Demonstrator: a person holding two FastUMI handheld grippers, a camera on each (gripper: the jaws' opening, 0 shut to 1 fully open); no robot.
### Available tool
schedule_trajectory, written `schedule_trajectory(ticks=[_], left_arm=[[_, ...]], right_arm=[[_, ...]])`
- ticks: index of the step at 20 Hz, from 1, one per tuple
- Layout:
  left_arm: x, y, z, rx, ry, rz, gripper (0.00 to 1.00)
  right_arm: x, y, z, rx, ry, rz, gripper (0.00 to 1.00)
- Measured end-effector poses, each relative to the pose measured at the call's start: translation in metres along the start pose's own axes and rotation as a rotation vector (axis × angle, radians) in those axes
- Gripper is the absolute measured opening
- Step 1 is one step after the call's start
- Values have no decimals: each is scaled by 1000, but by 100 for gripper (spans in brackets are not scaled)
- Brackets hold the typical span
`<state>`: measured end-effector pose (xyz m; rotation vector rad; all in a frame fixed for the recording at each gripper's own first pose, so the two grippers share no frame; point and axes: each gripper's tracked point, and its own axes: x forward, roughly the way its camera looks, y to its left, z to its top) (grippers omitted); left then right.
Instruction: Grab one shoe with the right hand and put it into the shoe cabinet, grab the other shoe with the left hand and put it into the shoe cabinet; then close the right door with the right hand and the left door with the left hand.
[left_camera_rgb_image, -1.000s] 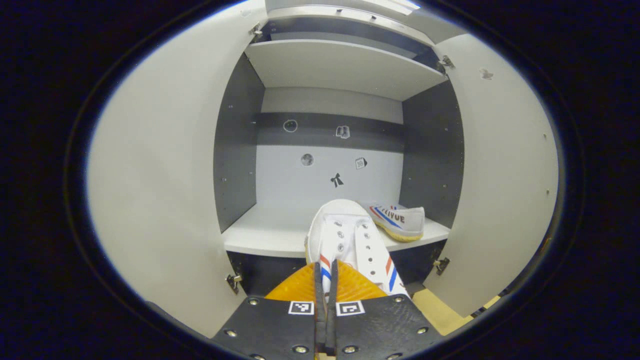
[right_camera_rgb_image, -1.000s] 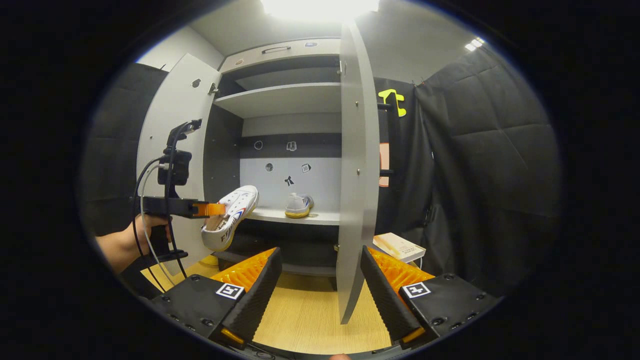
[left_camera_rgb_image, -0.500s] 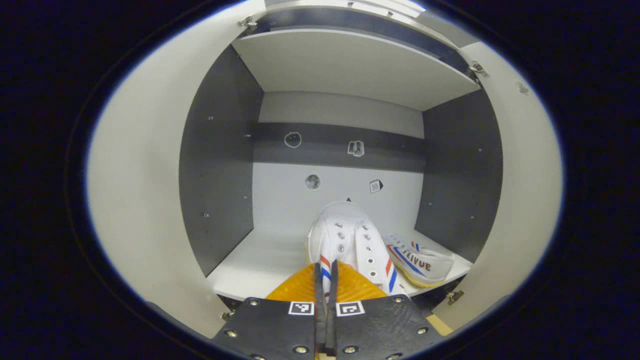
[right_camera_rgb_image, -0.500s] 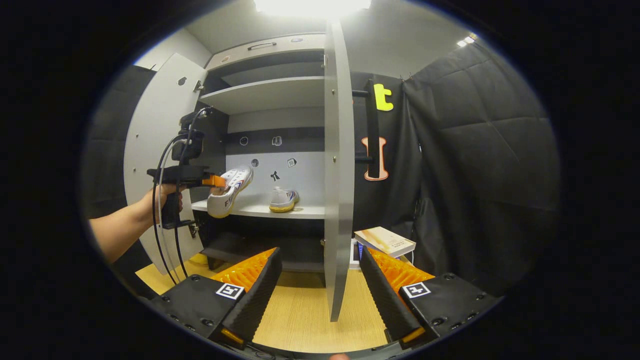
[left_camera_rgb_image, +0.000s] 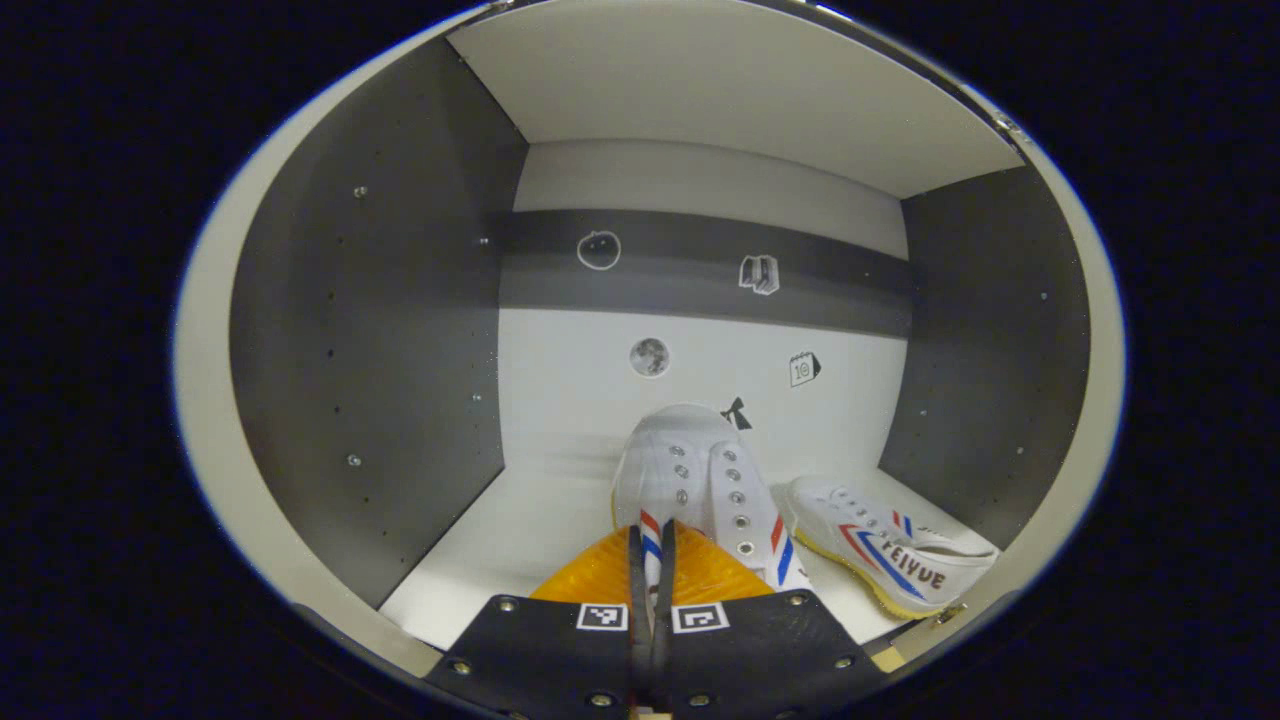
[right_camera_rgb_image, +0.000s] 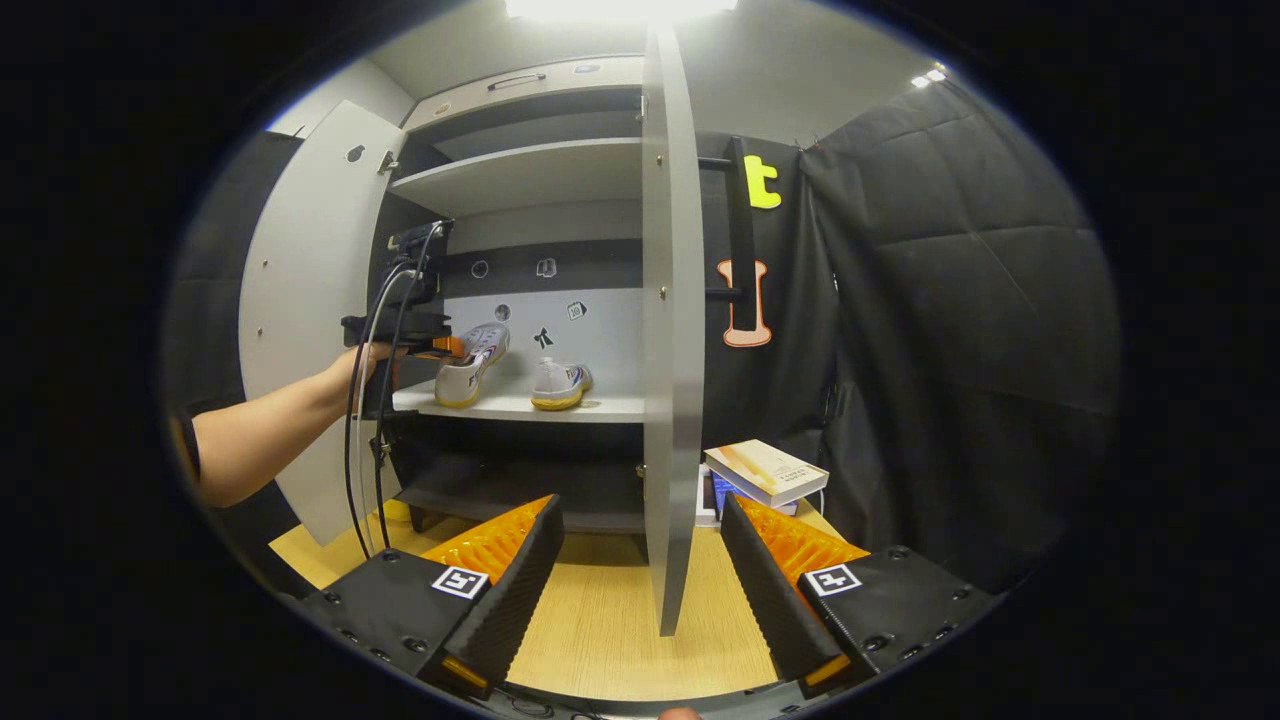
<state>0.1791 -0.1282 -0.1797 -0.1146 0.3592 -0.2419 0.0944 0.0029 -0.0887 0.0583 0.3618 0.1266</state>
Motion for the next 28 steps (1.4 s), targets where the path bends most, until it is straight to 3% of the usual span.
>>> schedule_trajectory(ticks=[4, 5, 6, 7, 9, 10, 14, 15, 16, 19, 21, 22, 28], left_arm=[[8, 0, -7, 13, 62, 20, 1], [11, 1, -13, 19, 74, 29, 7], [12, 0, -14, 18, 75, 36, 1], [13, 1, -14, 16, 73, 28, 2], [7, 5, -1, 37, 17, 39, 12], [6, 10, 6, 64, -12, 60, 19], [-31, 6, 24, 96, -64, 67, 100], [-41, 6, 28, 104, -81, 73, 95], [-53, 5, 32, 109, -99, 76, 100], [-96, 0, 45, 121, -149, 63, 100], [-124, -2, 52, 126, -172, 48, 95], [-138, -3, 55, 130, -181, 37, 100], [-223, 8, 70, 153, -254, 35, 100]], right_arm=[[5, -1, 0, 9, 5, -3, 99], [6, 0, 2, 9, 3, 0, 99], [7, 2, 3, 8, 0, 2, 99], [7, 3, 4, 6, -4, 6, 99], [7, 6, 5, 4, -10, 14, 99], [6, 7, 6, 3, -11, 18, 99], [-1, 11, 11, 5, -26, 27, 99], [-3, 13, 14, 4, -32, 30, 99], [-6, 14, 16, 2, -40, 32, 99], [-16, 16, 24, -5, -59, 38, 99], [-22, 19, 28, -7, -67, 45, 99], [-26, 21, 30, -8, -72, 48, 99], [-41, 33, 40, -28, -101, 77, 99]])
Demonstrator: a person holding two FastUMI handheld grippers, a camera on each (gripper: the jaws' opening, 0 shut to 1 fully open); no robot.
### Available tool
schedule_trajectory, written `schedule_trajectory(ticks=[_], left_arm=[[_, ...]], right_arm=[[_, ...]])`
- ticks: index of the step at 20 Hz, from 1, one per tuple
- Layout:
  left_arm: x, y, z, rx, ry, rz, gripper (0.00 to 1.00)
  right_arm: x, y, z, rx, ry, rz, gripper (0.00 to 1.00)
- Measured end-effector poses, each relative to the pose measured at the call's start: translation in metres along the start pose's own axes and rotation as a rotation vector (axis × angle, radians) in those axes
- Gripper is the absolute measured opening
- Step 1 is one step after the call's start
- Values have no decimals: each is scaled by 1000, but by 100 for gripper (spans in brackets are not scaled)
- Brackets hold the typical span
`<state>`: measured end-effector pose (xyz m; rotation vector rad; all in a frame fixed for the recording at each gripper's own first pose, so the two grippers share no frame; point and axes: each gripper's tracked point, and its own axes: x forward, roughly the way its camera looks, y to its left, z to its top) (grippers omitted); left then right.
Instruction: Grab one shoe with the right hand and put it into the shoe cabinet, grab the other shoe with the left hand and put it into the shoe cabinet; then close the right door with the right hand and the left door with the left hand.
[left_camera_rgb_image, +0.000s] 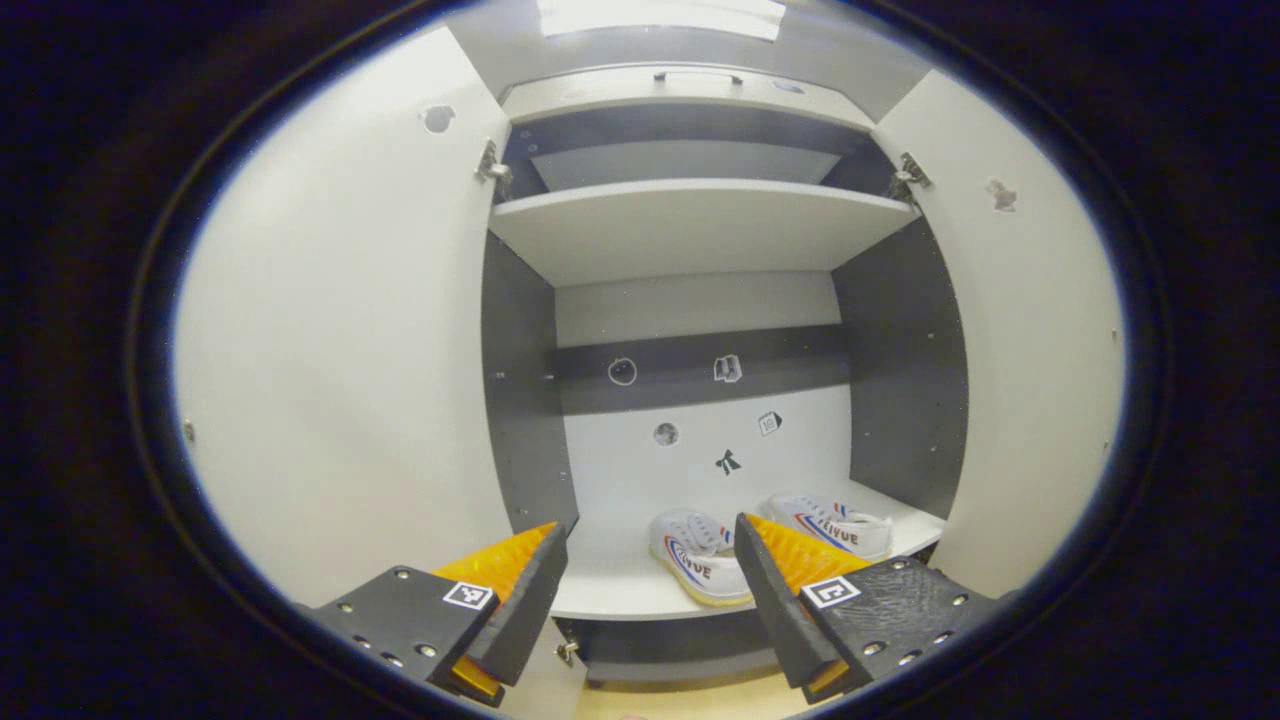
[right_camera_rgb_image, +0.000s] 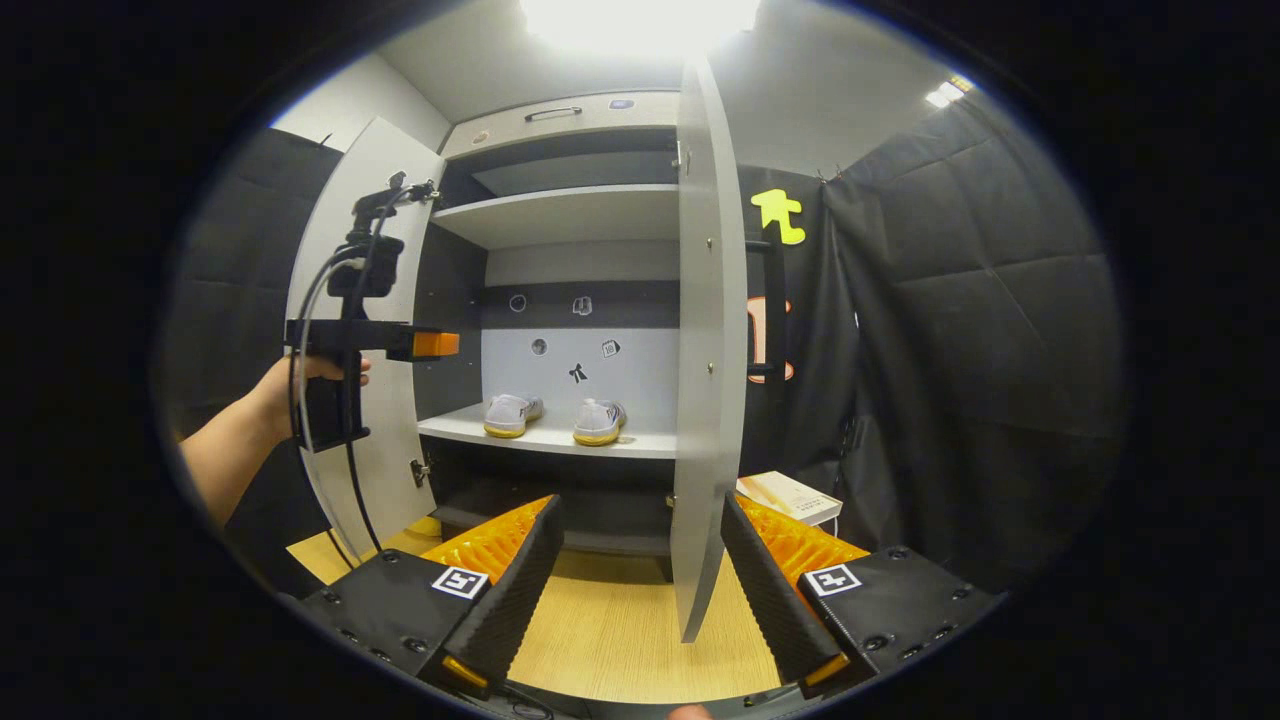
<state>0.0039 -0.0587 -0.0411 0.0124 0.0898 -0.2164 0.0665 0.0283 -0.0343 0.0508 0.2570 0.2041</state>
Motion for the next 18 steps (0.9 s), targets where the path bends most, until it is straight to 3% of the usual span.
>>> schedule_trajectory(ticks=[3, 6, 7, 8, 10, 11, 12, 18], left_arm=[[-32, 7, 3, 4, -17, 3, 100], [-67, 14, -3, -10, -15, 4, 89], [-83, 16, -6, -11, -12, -2, 89], [-95, 17, -10, -10, -7, -2, 95], [-119, 19, -16, -10, 3, -2, 95], [-130, 20, -21, -12, 9, -6, 95], [-139, 21, -23, -17, 12, -5, 89], [-185, 30, -40, -30, 32, -6, 89]], right_arm=[[-3, 0, 8, 6, -16, 4, 99], [-4, 0, 14, 8, -30, 1, 99], [-4, -1, 16, 10, -34, 1, 99], [-4, 0, 16, 13, -37, 3, 99], [-3, 1, 17, 13, -42, 2, 99], [-3, 2, 18, 13, -44, 3, 99], [-1, 3, 17, 13, -44, 4, 99], [0, 4, 19, 7, -55, -4, 99]])
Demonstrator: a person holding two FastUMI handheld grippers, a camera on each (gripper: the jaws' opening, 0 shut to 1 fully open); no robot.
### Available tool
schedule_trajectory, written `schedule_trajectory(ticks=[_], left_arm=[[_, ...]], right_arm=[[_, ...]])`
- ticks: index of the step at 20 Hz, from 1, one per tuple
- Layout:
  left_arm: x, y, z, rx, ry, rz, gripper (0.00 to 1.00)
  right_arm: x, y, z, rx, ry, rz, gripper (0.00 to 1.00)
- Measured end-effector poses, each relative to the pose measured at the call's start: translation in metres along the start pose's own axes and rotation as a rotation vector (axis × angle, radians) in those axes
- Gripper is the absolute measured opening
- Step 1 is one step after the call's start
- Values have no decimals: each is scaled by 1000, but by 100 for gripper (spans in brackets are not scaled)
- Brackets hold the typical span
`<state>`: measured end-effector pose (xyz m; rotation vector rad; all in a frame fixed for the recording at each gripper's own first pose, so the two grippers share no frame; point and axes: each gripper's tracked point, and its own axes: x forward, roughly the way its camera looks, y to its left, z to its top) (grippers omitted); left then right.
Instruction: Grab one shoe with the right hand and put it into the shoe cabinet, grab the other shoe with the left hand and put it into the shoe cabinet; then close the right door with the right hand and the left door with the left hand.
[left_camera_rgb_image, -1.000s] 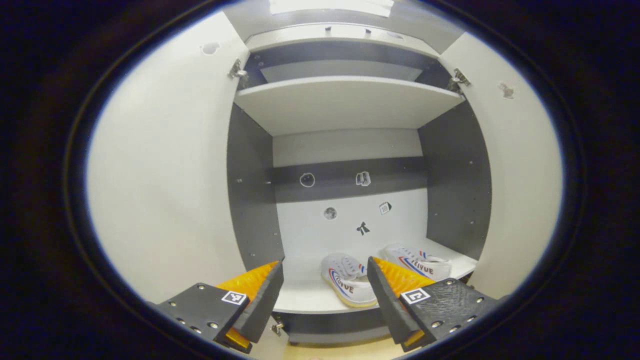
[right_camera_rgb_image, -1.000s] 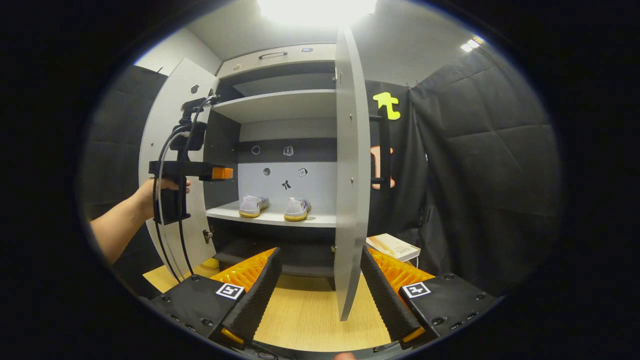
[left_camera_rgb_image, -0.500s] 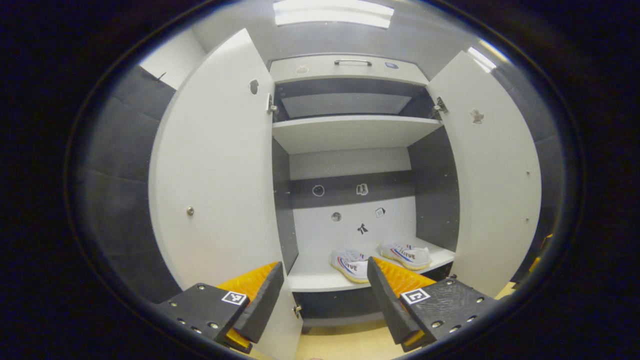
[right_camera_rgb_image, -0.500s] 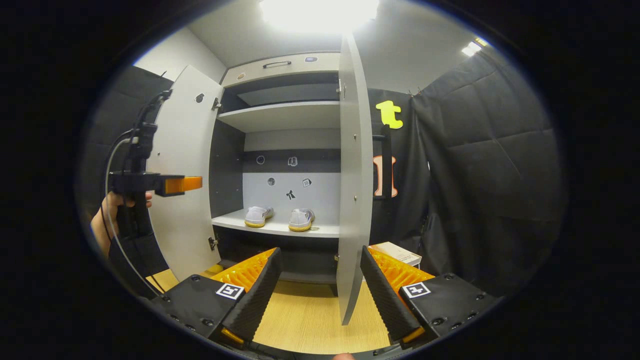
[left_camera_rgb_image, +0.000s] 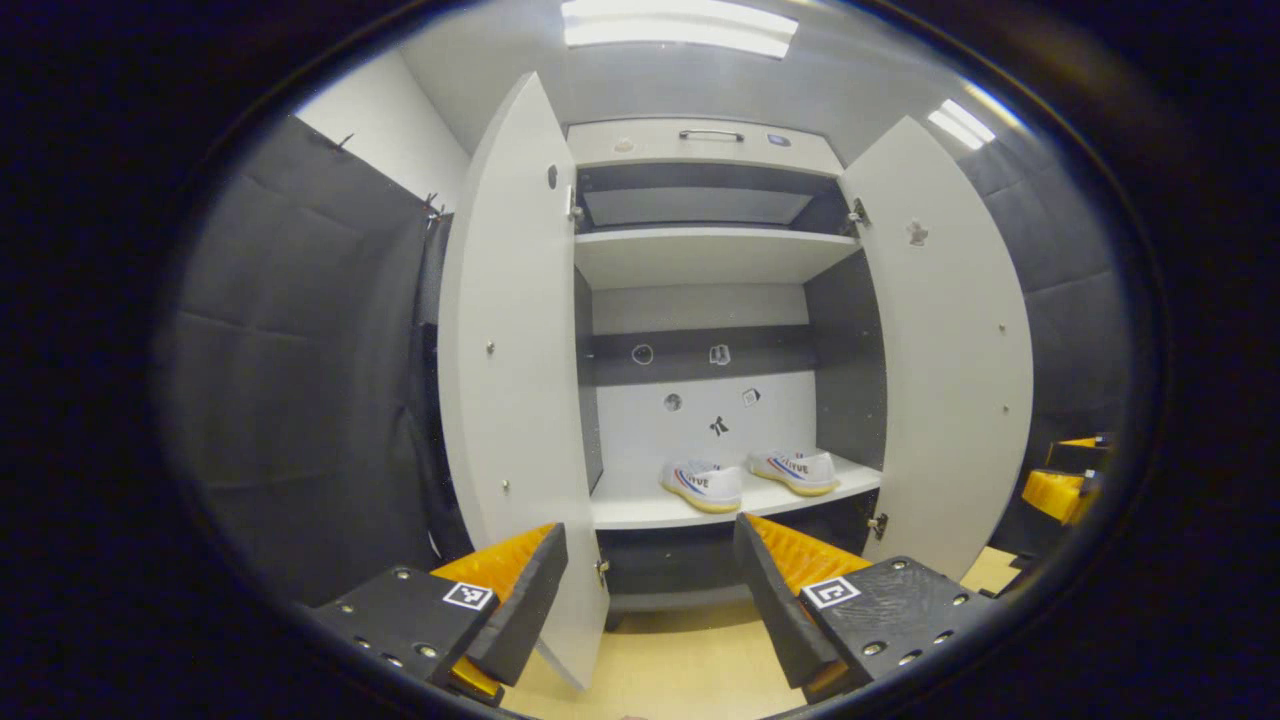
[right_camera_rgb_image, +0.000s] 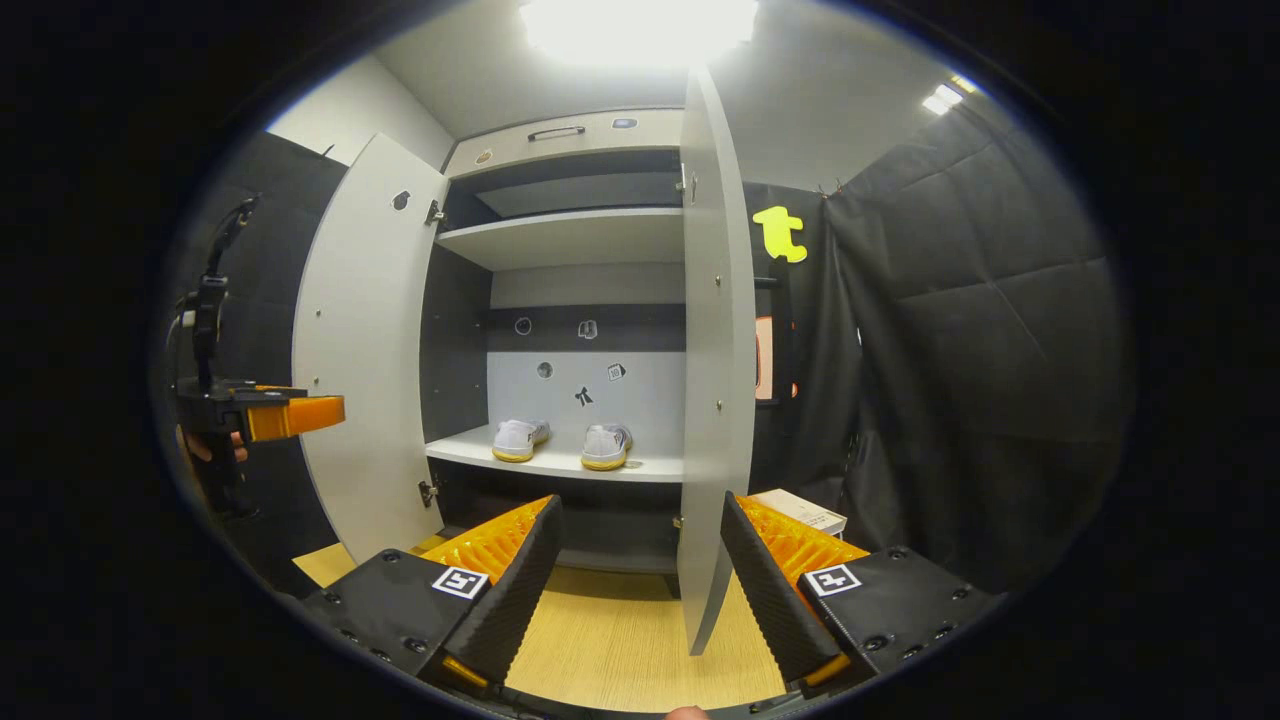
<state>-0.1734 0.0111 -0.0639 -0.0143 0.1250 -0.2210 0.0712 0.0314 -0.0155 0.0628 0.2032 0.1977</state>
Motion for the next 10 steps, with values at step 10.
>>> schedule_trajectory(ticks=[10], left_arm=[[-56, 54, -22, -37, 34, 85, 100]], right_arm=[[13, -64, 25, -34, -35, -158, 99]])
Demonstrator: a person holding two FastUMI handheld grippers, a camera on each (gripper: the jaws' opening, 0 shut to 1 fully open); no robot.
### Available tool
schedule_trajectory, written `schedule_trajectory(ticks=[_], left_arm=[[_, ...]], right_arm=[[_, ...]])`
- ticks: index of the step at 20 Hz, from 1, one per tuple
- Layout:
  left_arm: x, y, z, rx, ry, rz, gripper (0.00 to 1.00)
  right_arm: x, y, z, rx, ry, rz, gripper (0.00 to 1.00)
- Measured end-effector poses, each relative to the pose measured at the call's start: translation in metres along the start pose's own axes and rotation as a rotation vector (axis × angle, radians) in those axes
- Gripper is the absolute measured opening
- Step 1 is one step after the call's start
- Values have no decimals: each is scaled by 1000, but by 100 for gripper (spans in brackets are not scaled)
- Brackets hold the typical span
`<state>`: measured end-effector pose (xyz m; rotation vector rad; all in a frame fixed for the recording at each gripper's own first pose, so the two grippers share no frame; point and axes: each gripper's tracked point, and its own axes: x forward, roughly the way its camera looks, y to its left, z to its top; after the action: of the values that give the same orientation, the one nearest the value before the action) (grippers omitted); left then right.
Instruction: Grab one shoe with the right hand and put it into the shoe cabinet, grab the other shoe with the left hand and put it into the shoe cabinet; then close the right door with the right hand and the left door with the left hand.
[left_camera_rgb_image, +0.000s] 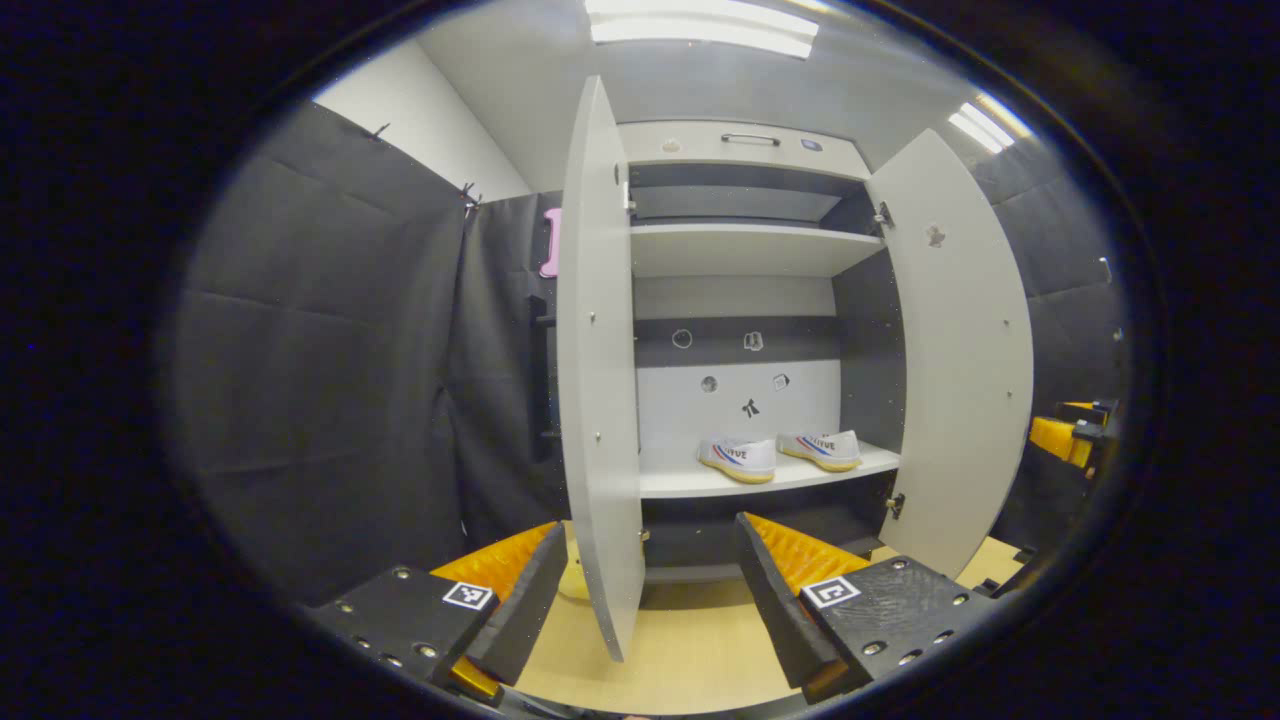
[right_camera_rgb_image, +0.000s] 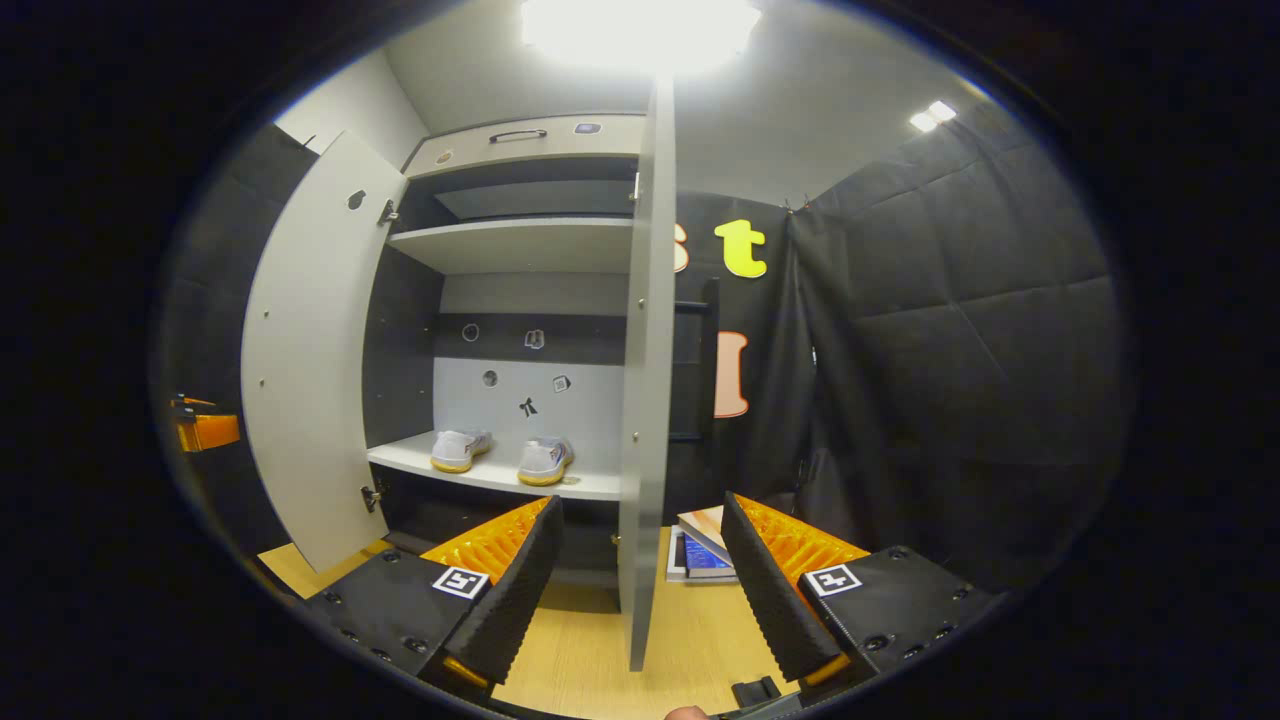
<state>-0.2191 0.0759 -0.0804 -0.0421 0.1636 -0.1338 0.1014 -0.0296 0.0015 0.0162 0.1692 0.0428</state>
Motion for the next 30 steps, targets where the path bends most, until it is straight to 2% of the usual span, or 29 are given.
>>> schedule_trajectory(ticks=[7, 10, 13, 14, 15, 16, 17, 18, 20, 21, 22, 23, 24, 25, 30], left_arm=[[-17, 35, -11, 9, 15, 58, 100], [-23, 48, -18, -16, 30, 86, 100], [-27, 63, -28, -20, 45, 120, 100], [-28, 69, -31, -18, 50, 131, 95], [-30, 74, -33, -18, 54, 142, 95], [-31, 80, -34, -21, 55, 151, 95], [-32, 83, -36, -26, 56, 159, 100], [-33, 88, -37, -30, 56, 166, 95], [-33, 95, -40, -36, 57, 176, 95], [-34, 97, -43, -38, 57, 177, 100], [-32, 99, -44, -38, 58, 177, 95], [-31, 100, -44, -39, 55, 179, 100], [-29, 101, -43, -44, 51, 180, 95], [-28, 102, -43, -52, 47, 178, 100], [-22, 97, -42, -64, 34, 171, 100]], right_arm=[[15, -64, 31, -34, -55, -181, 98], [30, -83, 33, -19, -38, -258, 98], [47, -93, 33, -3, -13, -301, 98], [51, -93, 32, 4, -9, -306, 99], [55, -91, 32, 13, -5, -303, 99], [60, -88, 29, 19, 5, -299, 94], [62, -87, 26, 17, 15, -303, 99], [62, -86, 26, 10, 13, -306, 98], [61, -80, 28, -11, 0, -303, 97], [61, -77, 30, -24, -4, -301, 92], [60, -74, 29, -36, 0, -298, 97], [57, -70, 30, -40, -3, -295, 90], [58, -68, 31, -41, 1, -286, 95], [57, -63, 32, -33, 0, -272, 95], [58, -23, 33, -33, -7, -159, 95]])
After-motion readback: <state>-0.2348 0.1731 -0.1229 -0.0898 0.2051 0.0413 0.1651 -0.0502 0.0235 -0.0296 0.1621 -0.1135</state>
